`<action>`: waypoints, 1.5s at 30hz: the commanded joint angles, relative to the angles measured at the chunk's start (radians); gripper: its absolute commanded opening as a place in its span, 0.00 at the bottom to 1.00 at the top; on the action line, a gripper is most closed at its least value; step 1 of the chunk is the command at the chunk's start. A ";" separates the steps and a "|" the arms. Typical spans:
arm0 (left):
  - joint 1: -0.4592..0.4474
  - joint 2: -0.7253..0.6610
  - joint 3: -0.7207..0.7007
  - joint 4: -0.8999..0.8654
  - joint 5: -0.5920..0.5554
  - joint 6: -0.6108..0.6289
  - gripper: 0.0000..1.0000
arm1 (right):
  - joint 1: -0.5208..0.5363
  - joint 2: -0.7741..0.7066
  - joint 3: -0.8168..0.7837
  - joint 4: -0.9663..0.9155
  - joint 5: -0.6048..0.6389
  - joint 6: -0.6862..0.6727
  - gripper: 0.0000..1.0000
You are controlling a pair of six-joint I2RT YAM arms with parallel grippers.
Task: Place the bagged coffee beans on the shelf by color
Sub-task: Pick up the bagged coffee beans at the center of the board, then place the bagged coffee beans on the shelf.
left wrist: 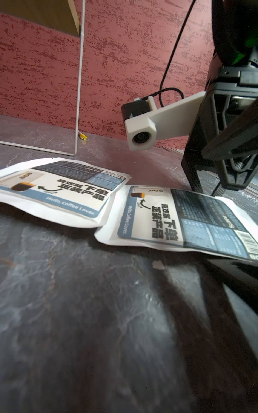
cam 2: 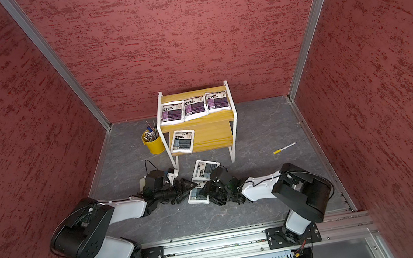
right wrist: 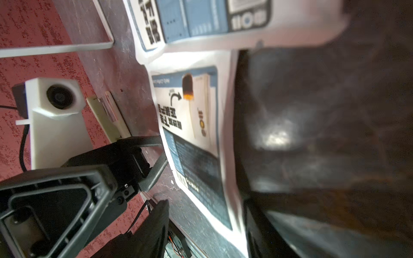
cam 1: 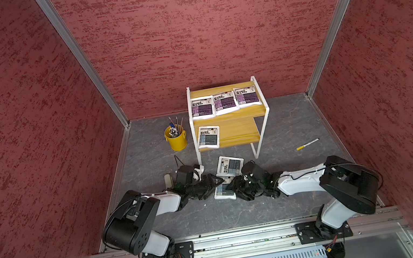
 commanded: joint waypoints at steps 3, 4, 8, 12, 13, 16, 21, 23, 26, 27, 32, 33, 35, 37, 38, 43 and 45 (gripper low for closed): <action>-0.024 0.059 -0.048 -0.134 -0.056 -0.023 0.72 | -0.023 0.098 0.021 -0.038 -0.045 -0.097 0.53; -0.030 0.061 -0.048 -0.133 -0.058 -0.027 0.72 | -0.022 0.110 0.027 -0.028 -0.058 -0.101 0.52; -0.060 0.055 -0.059 -0.122 -0.066 -0.049 0.72 | -0.022 0.127 0.013 0.022 -0.071 -0.081 0.41; -0.065 0.002 -0.101 -0.127 -0.070 -0.069 0.72 | -0.020 0.057 -0.033 0.010 -0.051 -0.068 0.28; -0.066 -0.019 -0.108 -0.143 -0.073 -0.067 0.72 | -0.021 0.029 -0.044 -0.001 -0.047 -0.068 0.26; -0.066 -0.106 -0.128 -0.220 -0.084 -0.055 0.73 | -0.017 -0.065 -0.075 -0.048 -0.047 -0.083 0.19; -0.064 -0.297 -0.136 -0.371 -0.078 -0.030 0.76 | -0.017 -0.220 -0.093 -0.150 -0.079 -0.147 0.12; -0.062 -0.376 -0.130 -0.403 -0.047 -0.025 0.78 | -0.017 -0.256 -0.085 -0.166 -0.121 -0.176 0.11; -0.048 -0.502 -0.125 -0.417 0.024 -0.040 0.80 | -0.018 -0.323 -0.059 -0.220 -0.155 -0.234 0.09; -0.042 -0.544 -0.122 -0.419 0.049 -0.051 0.80 | -0.018 -0.348 -0.048 -0.245 -0.158 -0.255 0.08; -0.003 -0.688 -0.083 -0.363 0.189 -0.137 0.81 | -0.021 -0.429 0.022 -0.274 -0.259 -0.333 0.07; -0.001 -0.709 -0.068 -0.349 0.211 -0.155 0.82 | -0.021 -0.446 0.040 -0.279 -0.277 -0.342 0.07; 0.004 -0.738 -0.032 -0.335 0.252 -0.177 0.82 | -0.020 -0.479 0.083 -0.304 -0.293 -0.360 0.07; 0.008 -0.756 0.013 -0.343 0.282 -0.176 0.83 | -0.023 -0.499 0.132 -0.324 -0.307 -0.374 0.07; 0.007 -0.759 0.036 -0.342 0.295 -0.176 0.82 | -0.022 -0.504 0.155 -0.319 -0.317 -0.375 0.07; 0.010 -0.737 0.145 -0.385 0.326 -0.132 0.83 | -0.022 -0.495 0.216 -0.229 -0.362 -0.329 0.06; 0.009 -0.732 0.168 -0.372 0.326 -0.131 0.83 | -0.022 -0.493 0.226 -0.208 -0.370 -0.317 0.06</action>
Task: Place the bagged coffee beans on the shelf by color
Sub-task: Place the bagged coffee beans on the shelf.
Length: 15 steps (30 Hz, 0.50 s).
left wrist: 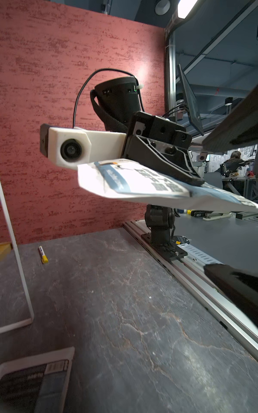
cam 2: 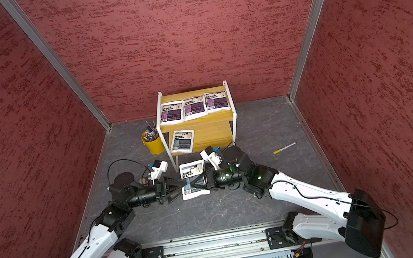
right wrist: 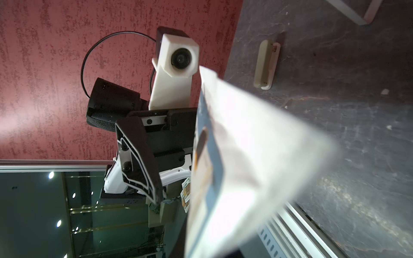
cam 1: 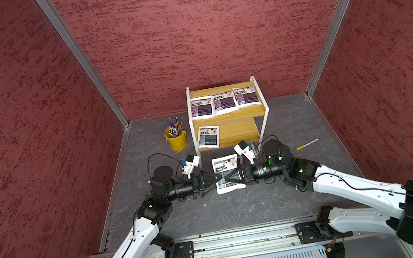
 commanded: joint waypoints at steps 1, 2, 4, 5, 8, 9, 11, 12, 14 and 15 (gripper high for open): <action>0.006 0.008 0.039 0.009 0.037 0.021 0.83 | -0.001 -0.001 0.022 0.058 -0.048 0.019 0.06; 0.006 0.012 0.047 0.012 0.035 0.020 0.83 | -0.002 -0.002 0.023 0.065 -0.054 0.022 0.06; 0.006 0.020 0.055 0.020 0.032 0.020 0.82 | -0.001 0.000 0.029 0.069 -0.061 0.021 0.06; 0.007 0.025 0.055 0.031 0.028 0.016 0.81 | -0.001 0.002 0.033 0.069 -0.069 0.021 0.06; 0.006 0.040 0.050 0.062 0.019 0.004 0.78 | -0.001 0.010 0.033 0.085 -0.089 0.026 0.06; 0.007 0.045 0.049 0.067 0.014 0.002 0.75 | -0.002 0.010 0.033 0.084 -0.089 0.024 0.06; 0.007 0.060 0.046 0.077 0.009 -0.001 0.62 | -0.001 0.010 0.028 0.084 -0.094 0.023 0.06; 0.007 0.063 0.047 0.082 0.008 -0.002 0.58 | -0.001 0.010 0.025 0.084 -0.096 0.022 0.06; 0.006 0.068 0.043 0.093 0.002 -0.009 0.50 | -0.001 0.014 0.019 0.087 -0.102 0.024 0.06; 0.006 0.069 0.044 0.098 0.000 -0.010 0.48 | -0.001 0.014 0.015 0.090 -0.102 0.026 0.06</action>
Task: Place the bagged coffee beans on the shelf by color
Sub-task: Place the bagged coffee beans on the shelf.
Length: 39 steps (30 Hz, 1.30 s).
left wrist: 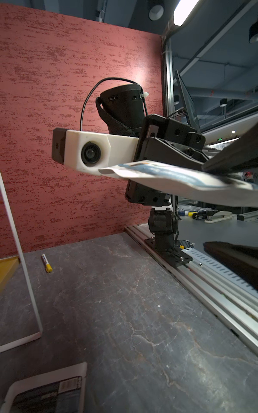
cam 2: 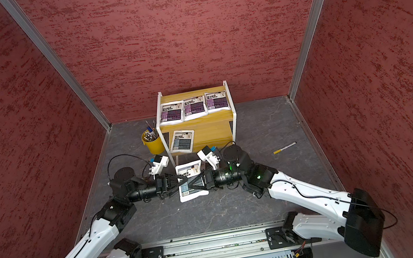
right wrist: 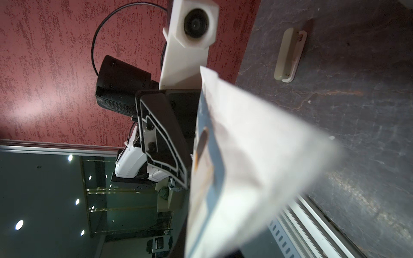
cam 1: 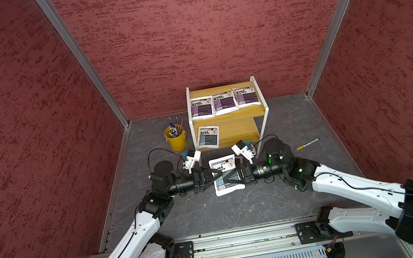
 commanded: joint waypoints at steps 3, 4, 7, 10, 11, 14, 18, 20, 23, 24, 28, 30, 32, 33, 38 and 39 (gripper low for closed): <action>0.006 0.007 0.003 0.055 -0.014 -0.003 0.37 | -0.001 0.008 0.001 0.048 -0.023 0.003 0.07; 0.005 0.010 -0.001 0.065 -0.014 -0.009 0.31 | -0.002 0.011 -0.001 0.050 -0.023 0.003 0.09; 0.007 0.017 -0.019 0.096 -0.021 -0.026 0.27 | -0.003 0.016 -0.015 0.054 -0.017 0.004 0.21; 0.007 0.004 -0.030 0.079 -0.048 -0.024 0.27 | -0.009 0.001 -0.048 0.061 0.019 0.013 0.33; 0.007 -0.002 -0.034 0.072 -0.061 -0.024 0.26 | -0.011 -0.010 -0.063 0.067 0.034 0.018 0.35; 0.008 -0.023 -0.058 0.054 -0.115 -0.025 0.24 | -0.019 -0.055 -0.119 0.097 0.100 0.050 0.39; 0.012 -0.033 -0.103 0.109 -0.174 -0.068 0.23 | -0.018 -0.099 -0.192 0.160 0.158 0.101 0.40; 0.012 -0.030 -0.123 0.163 -0.195 -0.099 0.23 | -0.019 -0.116 -0.205 0.160 0.173 0.106 0.39; 0.010 -0.017 -0.144 0.229 -0.210 -0.132 0.22 | -0.019 -0.124 -0.209 0.160 0.177 0.102 0.37; 0.010 -0.010 -0.149 0.247 -0.210 -0.140 0.21 | -0.019 -0.119 -0.210 0.165 0.175 0.104 0.35; 0.011 -0.009 -0.167 0.279 -0.220 -0.161 0.20 | -0.019 -0.090 -0.216 0.216 0.163 0.126 0.30; 0.010 -0.023 -0.173 0.284 -0.243 -0.172 0.19 | -0.019 -0.087 -0.221 0.232 0.167 0.133 0.30; 0.010 -0.037 -0.176 0.283 -0.269 -0.180 0.18 | -0.019 -0.087 -0.225 0.236 0.171 0.138 0.30; 0.010 -0.045 -0.176 0.279 -0.282 -0.183 0.18 | -0.018 -0.087 -0.228 0.242 0.174 0.142 0.31; 0.007 -0.071 -0.193 0.293 -0.330 -0.198 0.13 | -0.018 -0.075 -0.240 0.271 0.175 0.162 0.37; 0.007 -0.078 -0.198 0.297 -0.336 -0.202 0.10 | -0.018 -0.073 -0.244 0.280 0.177 0.166 0.38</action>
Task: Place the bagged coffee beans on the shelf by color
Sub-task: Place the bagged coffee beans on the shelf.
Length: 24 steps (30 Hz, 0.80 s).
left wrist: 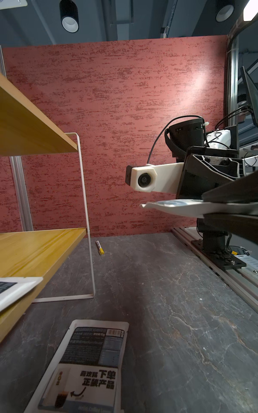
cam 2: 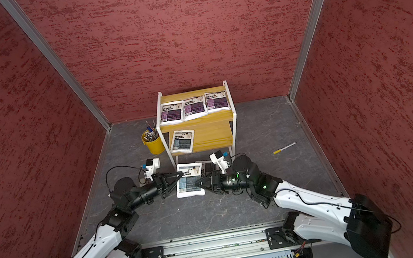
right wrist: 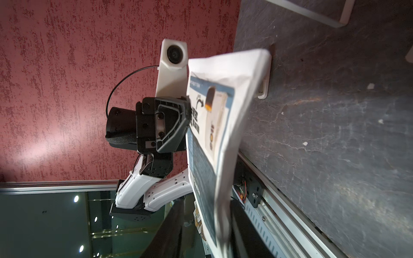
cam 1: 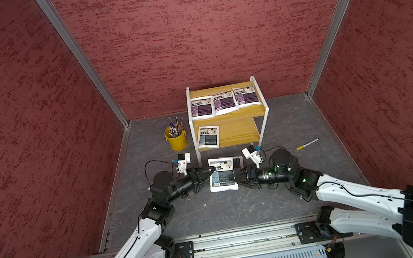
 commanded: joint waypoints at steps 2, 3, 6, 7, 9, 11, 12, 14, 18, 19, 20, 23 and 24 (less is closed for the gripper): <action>0.002 -0.034 -0.030 0.049 -0.055 -0.013 0.06 | -0.004 0.010 -0.017 0.070 0.026 0.026 0.40; 0.002 -0.040 -0.034 0.049 -0.061 -0.016 0.06 | -0.003 0.011 -0.020 0.075 0.030 0.028 0.41; 0.003 -0.050 -0.048 0.062 -0.071 -0.030 0.06 | -0.003 0.022 -0.023 0.097 0.034 0.040 0.41; 0.003 -0.051 -0.051 0.067 -0.076 -0.034 0.06 | -0.003 0.027 -0.025 0.108 0.032 0.046 0.41; 0.003 -0.051 -0.063 0.090 -0.089 -0.050 0.06 | -0.001 0.043 -0.029 0.141 0.030 0.062 0.42; 0.003 -0.048 -0.081 0.132 -0.101 -0.073 0.06 | 0.002 0.058 -0.036 0.175 0.031 0.079 0.42; 0.005 -0.043 -0.090 0.160 -0.107 -0.085 0.06 | 0.005 0.065 -0.041 0.194 0.032 0.087 0.42; 0.005 -0.036 -0.096 0.184 -0.113 -0.091 0.07 | 0.011 0.074 -0.045 0.216 0.035 0.097 0.41; 0.005 -0.028 -0.097 0.199 -0.126 -0.095 0.07 | 0.022 0.088 -0.043 0.237 0.036 0.103 0.39; 0.006 -0.025 -0.096 0.200 -0.127 -0.096 0.07 | 0.024 0.091 -0.043 0.240 0.037 0.103 0.37; 0.006 -0.022 -0.093 0.202 -0.129 -0.095 0.07 | 0.026 0.093 -0.043 0.244 0.038 0.104 0.35; 0.005 -0.014 -0.091 0.206 -0.132 -0.093 0.07 | 0.031 0.098 -0.047 0.255 0.043 0.108 0.28; 0.004 -0.013 -0.091 0.207 -0.132 -0.093 0.07 | 0.032 0.099 -0.049 0.257 0.043 0.110 0.26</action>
